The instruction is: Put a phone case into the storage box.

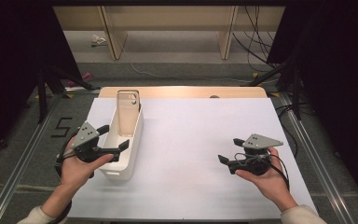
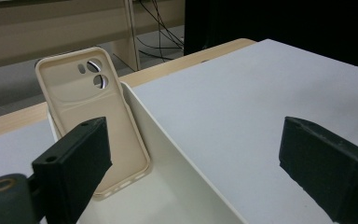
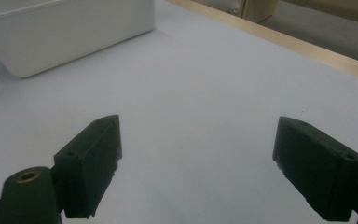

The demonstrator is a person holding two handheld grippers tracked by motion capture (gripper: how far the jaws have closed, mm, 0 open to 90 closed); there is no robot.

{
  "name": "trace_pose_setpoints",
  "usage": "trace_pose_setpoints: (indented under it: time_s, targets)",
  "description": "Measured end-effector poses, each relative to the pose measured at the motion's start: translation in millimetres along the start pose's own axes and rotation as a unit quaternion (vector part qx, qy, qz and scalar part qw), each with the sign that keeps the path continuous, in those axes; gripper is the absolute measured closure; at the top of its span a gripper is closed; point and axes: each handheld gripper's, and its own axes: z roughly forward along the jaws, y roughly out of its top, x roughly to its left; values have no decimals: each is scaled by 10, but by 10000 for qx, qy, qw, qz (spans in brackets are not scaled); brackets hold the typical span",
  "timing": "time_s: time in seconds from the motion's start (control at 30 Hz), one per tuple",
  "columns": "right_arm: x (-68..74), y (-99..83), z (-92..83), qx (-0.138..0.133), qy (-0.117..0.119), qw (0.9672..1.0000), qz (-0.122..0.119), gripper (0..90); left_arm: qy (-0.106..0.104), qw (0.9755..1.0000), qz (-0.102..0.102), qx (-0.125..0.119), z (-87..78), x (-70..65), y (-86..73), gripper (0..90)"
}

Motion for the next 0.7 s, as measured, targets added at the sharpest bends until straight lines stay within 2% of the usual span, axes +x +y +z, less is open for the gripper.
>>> trace_pose_setpoints:
  time_s: [0.7]
  targets:
    - [7,2,-2,6,18,10000,-9,162,-49,9999,132,67,-58,-126,-189,81]
